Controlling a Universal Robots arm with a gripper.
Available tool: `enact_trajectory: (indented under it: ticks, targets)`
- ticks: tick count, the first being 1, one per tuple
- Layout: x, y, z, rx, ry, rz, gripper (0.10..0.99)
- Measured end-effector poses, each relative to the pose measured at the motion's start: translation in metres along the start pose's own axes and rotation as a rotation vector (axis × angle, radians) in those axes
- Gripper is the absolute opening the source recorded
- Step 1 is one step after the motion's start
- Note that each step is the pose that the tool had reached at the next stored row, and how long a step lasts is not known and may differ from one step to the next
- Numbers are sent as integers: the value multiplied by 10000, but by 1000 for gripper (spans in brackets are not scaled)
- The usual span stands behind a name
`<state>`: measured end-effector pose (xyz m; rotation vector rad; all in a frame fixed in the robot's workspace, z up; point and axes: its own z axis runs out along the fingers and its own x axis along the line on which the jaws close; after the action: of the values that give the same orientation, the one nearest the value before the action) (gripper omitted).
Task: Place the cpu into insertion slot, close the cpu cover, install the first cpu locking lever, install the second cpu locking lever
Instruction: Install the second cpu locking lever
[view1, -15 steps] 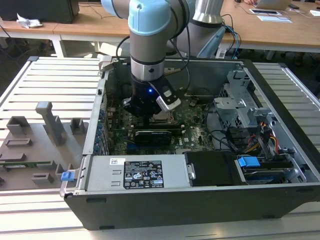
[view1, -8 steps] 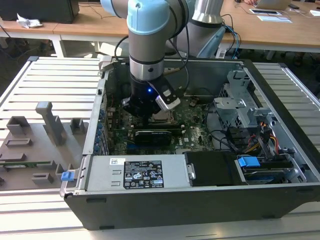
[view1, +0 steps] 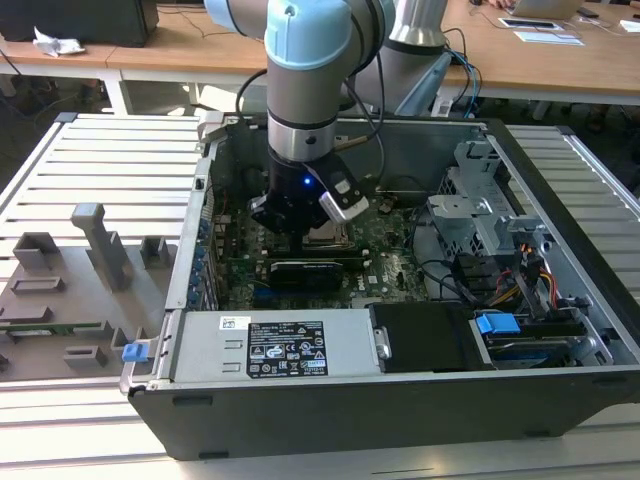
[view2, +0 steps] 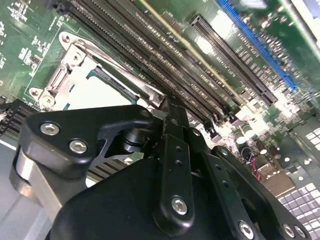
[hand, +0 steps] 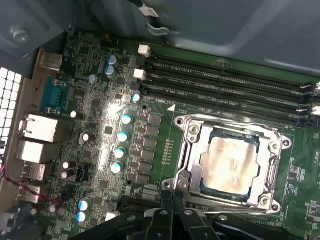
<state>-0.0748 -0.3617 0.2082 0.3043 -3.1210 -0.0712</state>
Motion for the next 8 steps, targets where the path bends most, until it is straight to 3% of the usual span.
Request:
enact_trajectory:
  ticks: [7, 8]
  targets:
    - [16, -73, -7, -77, -14, -55, 110]
    - [16, -74, -7, -158, -30, -62, 110]
